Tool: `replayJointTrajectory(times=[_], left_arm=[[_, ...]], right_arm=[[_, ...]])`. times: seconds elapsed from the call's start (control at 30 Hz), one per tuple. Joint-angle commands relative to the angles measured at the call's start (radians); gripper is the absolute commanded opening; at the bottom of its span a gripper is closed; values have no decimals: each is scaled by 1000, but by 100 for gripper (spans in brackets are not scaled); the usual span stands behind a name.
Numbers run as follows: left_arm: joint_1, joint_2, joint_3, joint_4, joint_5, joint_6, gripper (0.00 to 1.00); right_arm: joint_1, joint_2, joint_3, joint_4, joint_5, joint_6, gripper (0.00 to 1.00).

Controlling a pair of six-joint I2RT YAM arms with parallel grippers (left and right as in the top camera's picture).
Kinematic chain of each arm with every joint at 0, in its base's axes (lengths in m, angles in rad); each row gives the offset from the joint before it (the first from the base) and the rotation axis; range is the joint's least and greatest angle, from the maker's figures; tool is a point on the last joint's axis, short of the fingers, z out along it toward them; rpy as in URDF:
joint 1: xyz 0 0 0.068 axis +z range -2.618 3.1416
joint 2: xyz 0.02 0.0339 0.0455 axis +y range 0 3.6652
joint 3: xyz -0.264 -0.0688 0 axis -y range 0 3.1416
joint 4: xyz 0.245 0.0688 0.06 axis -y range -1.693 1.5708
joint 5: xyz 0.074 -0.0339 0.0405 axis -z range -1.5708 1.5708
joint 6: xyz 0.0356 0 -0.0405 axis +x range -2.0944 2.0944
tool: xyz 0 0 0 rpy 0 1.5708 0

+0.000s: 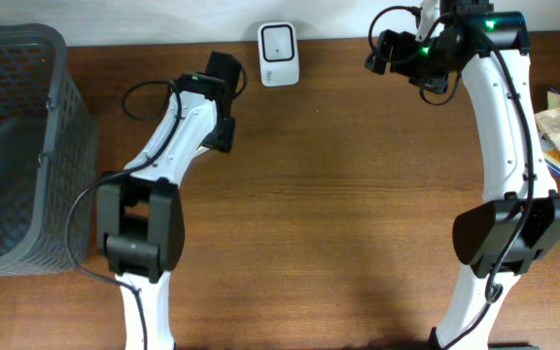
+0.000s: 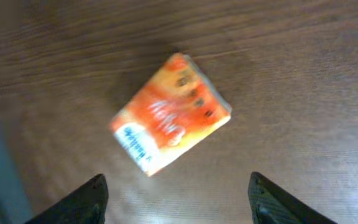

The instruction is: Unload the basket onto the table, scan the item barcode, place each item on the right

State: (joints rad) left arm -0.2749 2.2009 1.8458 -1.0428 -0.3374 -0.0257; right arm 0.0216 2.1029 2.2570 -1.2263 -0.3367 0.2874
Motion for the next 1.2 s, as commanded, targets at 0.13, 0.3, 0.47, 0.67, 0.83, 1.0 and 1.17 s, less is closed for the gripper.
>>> replayJointTrajectory(times=[0.13,0.3,0.47,0.67,0.83,1.0,1.17], left_arm=[[11,99,0,33,46,137,68],[40,137,0,84,35,137,59],[79,161,0,73,72,132,30],[80,161,1,43,402,102,0],[80,161,1,48,985,37,0],[49,161,1,62,1258,-27,0],[-26,161,1,124,1169,-157,0]], right_arm=[[5,-2,1,-1,16,-2,98],[5,-2,1,-1,16,-2,98],[5,-2,1,-1,16,-2,98],[5,-2,1,-1,16,-2,98],[5,-2,1,-1,16,-2,98],[5,-2,1,-1,16,-2,98],[5,-2,1,-1,16,-2,98]])
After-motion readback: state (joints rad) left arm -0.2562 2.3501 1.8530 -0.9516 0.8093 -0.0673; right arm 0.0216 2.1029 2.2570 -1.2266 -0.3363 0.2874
